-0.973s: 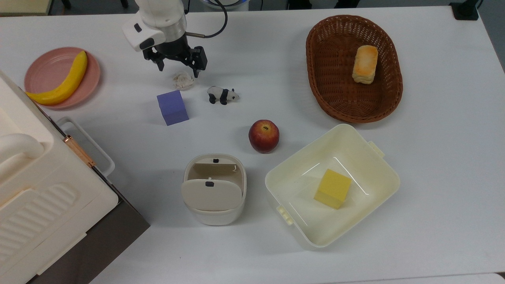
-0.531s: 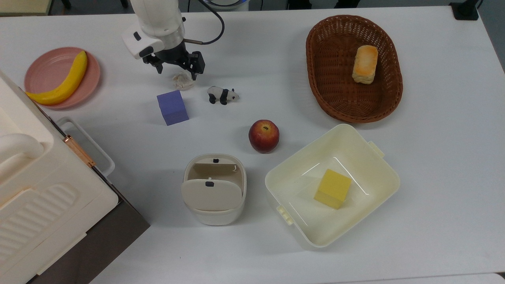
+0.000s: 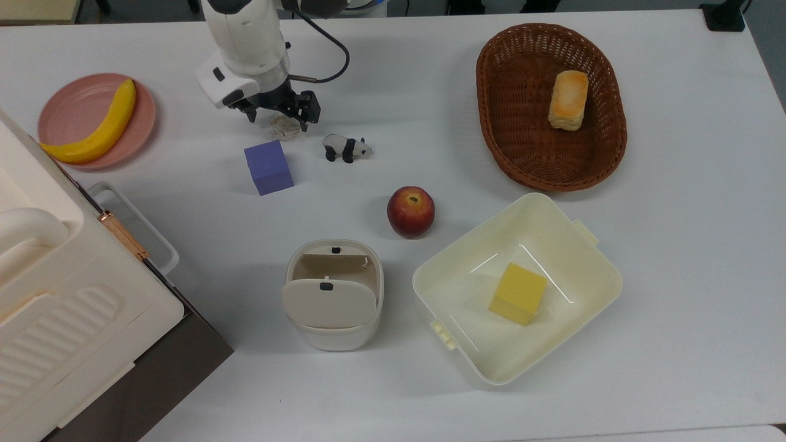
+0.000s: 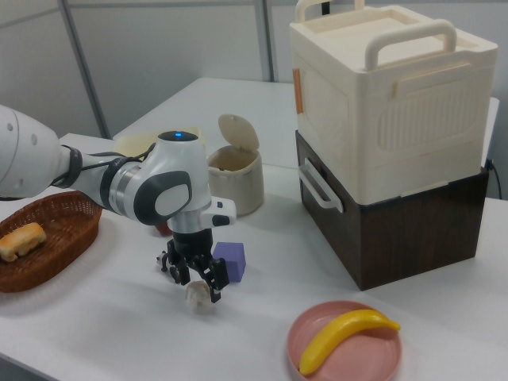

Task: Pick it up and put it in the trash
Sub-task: 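Close the gripper on the white paper ball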

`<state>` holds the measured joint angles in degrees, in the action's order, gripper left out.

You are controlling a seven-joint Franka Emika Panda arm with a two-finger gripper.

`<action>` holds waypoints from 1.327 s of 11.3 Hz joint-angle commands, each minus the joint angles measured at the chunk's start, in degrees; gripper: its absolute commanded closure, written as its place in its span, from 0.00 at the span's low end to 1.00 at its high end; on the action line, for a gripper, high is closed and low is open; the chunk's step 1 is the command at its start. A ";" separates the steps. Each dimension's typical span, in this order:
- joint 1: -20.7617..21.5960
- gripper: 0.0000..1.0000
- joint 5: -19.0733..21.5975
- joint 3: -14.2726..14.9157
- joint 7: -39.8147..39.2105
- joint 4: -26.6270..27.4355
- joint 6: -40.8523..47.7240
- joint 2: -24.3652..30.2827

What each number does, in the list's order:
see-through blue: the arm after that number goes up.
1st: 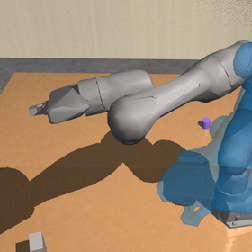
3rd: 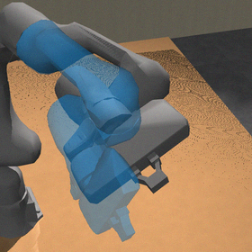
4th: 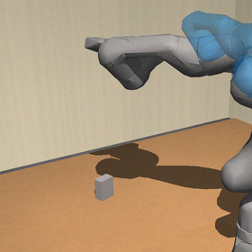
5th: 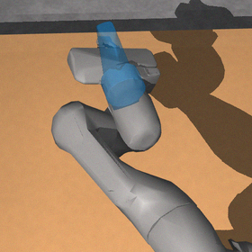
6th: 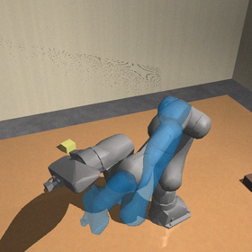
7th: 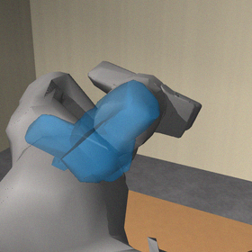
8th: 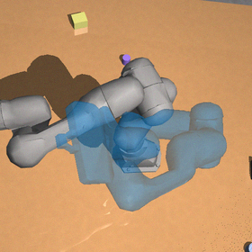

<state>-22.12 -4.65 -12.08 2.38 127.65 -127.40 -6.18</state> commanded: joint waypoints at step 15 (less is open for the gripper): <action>2.60 1.00 -0.63 -0.05 -0.71 -10.12 3.71 2.39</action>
<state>-21.77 -5.60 -12.19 1.98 120.92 -127.65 -6.72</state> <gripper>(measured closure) 0.846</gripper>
